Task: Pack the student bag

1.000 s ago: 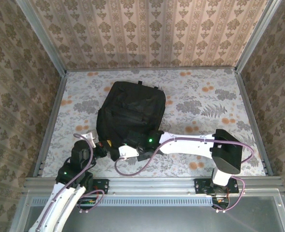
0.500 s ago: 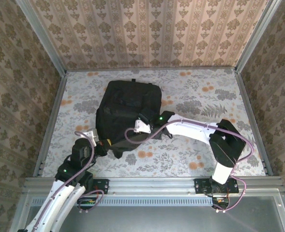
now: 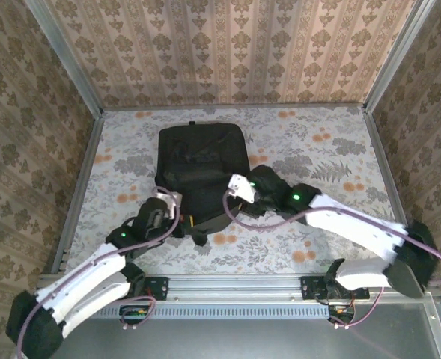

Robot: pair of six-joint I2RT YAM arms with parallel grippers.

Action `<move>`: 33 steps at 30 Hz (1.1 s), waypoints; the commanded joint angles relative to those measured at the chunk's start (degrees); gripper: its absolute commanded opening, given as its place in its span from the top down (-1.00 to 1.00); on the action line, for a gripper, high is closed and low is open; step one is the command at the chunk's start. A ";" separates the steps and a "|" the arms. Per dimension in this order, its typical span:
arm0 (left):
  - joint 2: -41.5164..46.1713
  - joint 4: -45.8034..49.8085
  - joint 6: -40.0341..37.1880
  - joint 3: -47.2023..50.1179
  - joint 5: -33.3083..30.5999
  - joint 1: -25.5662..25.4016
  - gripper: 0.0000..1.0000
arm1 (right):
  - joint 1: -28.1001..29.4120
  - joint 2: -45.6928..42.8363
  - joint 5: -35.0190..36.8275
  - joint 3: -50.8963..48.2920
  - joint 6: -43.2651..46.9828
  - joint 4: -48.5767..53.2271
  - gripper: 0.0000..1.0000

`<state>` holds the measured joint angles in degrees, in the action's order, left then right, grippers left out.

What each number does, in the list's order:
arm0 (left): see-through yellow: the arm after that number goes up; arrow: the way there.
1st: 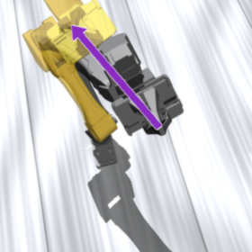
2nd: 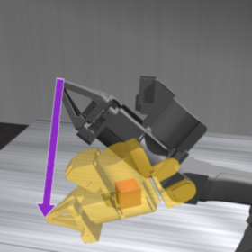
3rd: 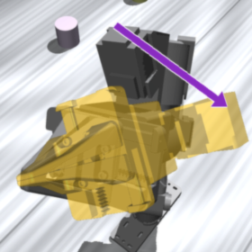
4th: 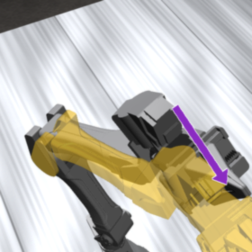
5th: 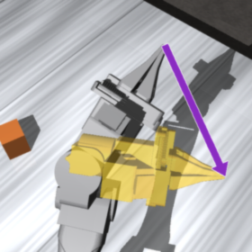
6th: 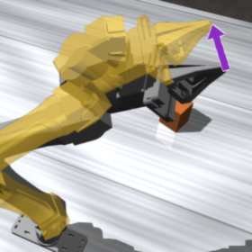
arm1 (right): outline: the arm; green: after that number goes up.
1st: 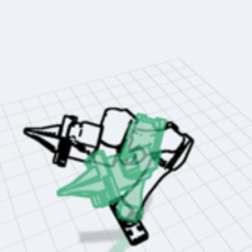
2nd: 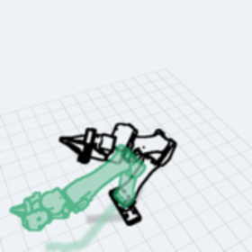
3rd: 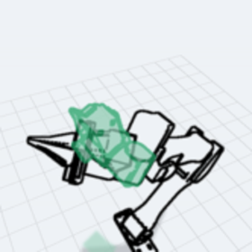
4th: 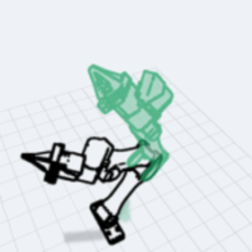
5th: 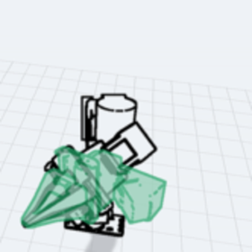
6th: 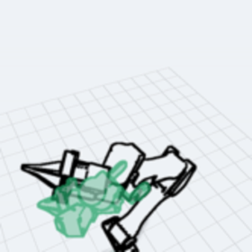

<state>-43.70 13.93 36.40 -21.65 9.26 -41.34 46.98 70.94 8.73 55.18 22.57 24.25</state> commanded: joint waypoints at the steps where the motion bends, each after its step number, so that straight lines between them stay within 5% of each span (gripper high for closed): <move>1: -6.88 -6.68 -7.48 -5.60 1.04 -6.04 1.00 | -2.81 -8.94 -7.86 -5.31 -11.67 -11.86 -0.52; 8: -22.81 -2.96 -15.14 -17.39 3.87 -18.56 1.00 | -7.87 -18.71 -6.77 -11.28 -21.46 -18.40 -0.51; 14: -22.34 0.88 -14.19 -18.42 5.37 -22.30 0.98 | -12.01 -21.87 -4.01 -13.73 -24.89 -21.06 -0.67; 16: -20.07 2.99 -13.63 -18.74 3.07 -22.22 0.24 | -12.81 -22.03 -3.50 -13.86 -25.73 -21.30 -1.00; 19: -14.46 8.13 -13.34 -20.27 -7.33 -21.50 -0.70 | -14.12 -22.45 -4.72 -14.44 -26.75 -22.19 -1.00; 20: -12.02 9.81 -12.53 -20.80 -11.99 -20.57 -0.99 | -14.62 -22.59 -4.70 -14.65 -27.66 -22.47 -1.00; 22: -8.11 9.94 -14.47 -21.06 -14.59 -16.18 -1.00 | -15.46 -22.84 -1.17 -15.47 -29.88 -23.56 -1.00; 26: -2.76 8.89 -13.26 -20.71 -20.06 -1.00 -1.00 | -16.91 -23.24 21.39 -20.98 -34.46 -30.40 -1.00; 30: -0.42 -0.96 -15.93 -16.18 -22.29 9.55 -1.00 | -22.23 -20.90 23.61 -23.26 -31.65 -33.88 -1.00; 33: -0.41 -11.55 -23.42 -11.30 -13.54 15.56 -1.00 | -26.82 -20.39 21.54 -25.96 -32.71 -37.51 -1.00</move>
<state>-43.99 12.64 20.29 -36.71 -7.68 -29.15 23.07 50.46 26.79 31.05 -8.84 -7.16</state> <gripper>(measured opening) 0.999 0.999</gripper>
